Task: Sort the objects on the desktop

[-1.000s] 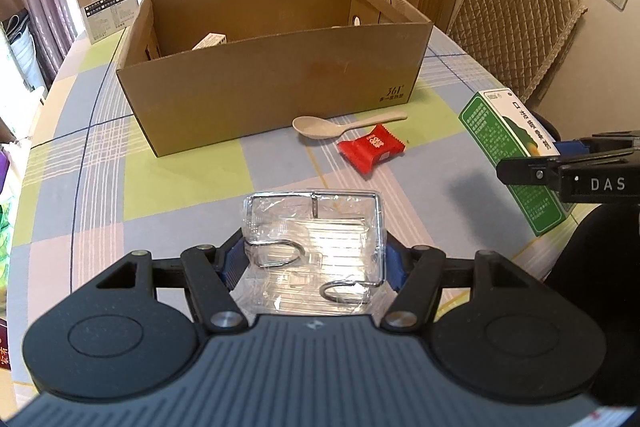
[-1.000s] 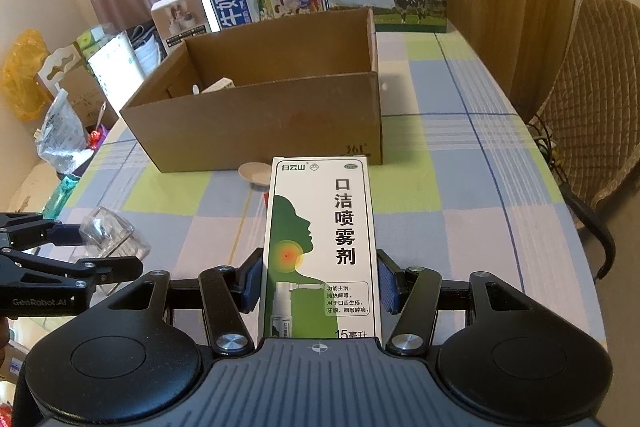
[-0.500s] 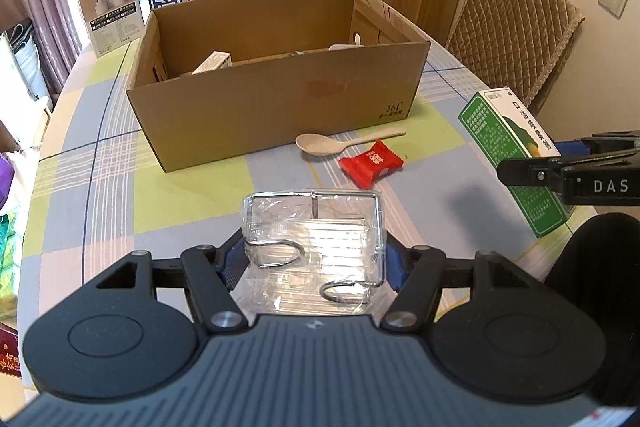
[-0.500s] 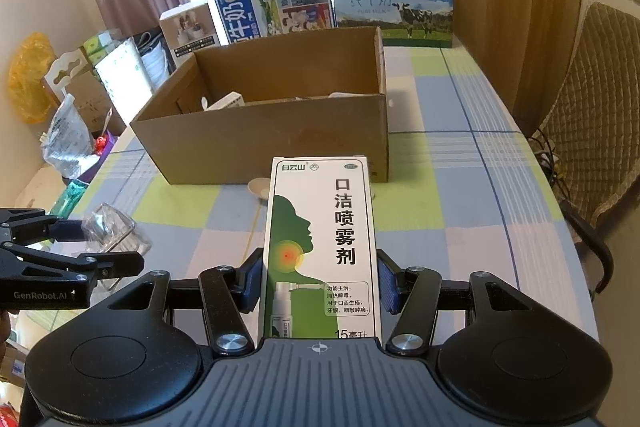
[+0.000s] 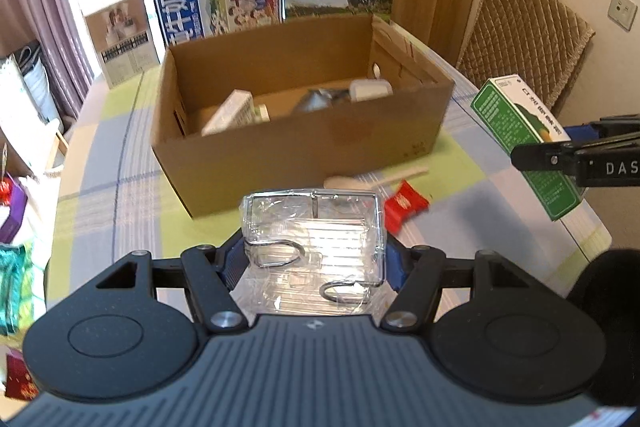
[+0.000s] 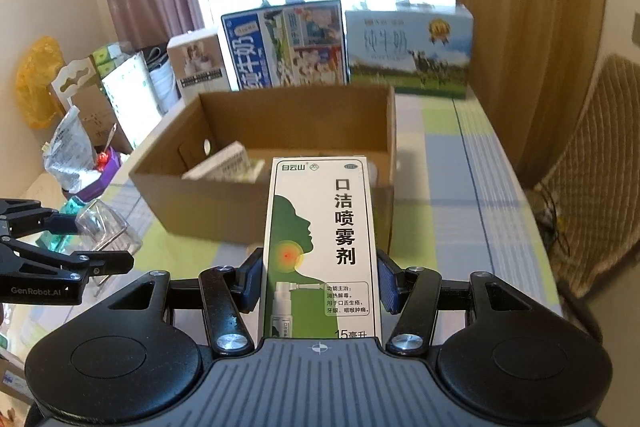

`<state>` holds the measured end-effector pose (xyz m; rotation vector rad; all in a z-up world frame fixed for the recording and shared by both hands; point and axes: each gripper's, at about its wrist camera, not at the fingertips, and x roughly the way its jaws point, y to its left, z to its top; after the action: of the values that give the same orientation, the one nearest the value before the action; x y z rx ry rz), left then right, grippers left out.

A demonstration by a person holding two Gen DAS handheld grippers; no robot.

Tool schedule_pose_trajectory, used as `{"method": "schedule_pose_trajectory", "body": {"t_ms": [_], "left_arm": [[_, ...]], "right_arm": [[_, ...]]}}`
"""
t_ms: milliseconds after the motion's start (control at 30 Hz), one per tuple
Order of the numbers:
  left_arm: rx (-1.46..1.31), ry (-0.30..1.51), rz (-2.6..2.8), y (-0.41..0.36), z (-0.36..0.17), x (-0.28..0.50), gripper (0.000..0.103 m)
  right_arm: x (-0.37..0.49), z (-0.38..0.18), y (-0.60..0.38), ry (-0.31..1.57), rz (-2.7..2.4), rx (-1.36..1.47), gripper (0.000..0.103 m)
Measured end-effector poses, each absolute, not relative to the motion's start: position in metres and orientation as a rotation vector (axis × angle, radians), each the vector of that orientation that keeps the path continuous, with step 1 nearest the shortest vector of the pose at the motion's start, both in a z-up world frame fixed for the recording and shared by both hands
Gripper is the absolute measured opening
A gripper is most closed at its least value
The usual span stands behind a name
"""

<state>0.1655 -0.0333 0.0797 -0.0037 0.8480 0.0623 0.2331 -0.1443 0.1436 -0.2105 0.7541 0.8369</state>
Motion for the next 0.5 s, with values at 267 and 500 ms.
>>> {"method": "schedule_pose_trajectory", "body": {"t_ms": [267,500], "left_arm": [[0.029,0.807,0.071,-0.017,0.104,0.206,0.061],[0.052,0.781,0.075,-0.004,0.118,0.250,0.061]], "right_arm": [[0.265,0.156,-0.110,0.713,0.874,-0.251,0.053],[0.294,0.158,-0.081,0.692,0.895,-0.282,0.053]]}}
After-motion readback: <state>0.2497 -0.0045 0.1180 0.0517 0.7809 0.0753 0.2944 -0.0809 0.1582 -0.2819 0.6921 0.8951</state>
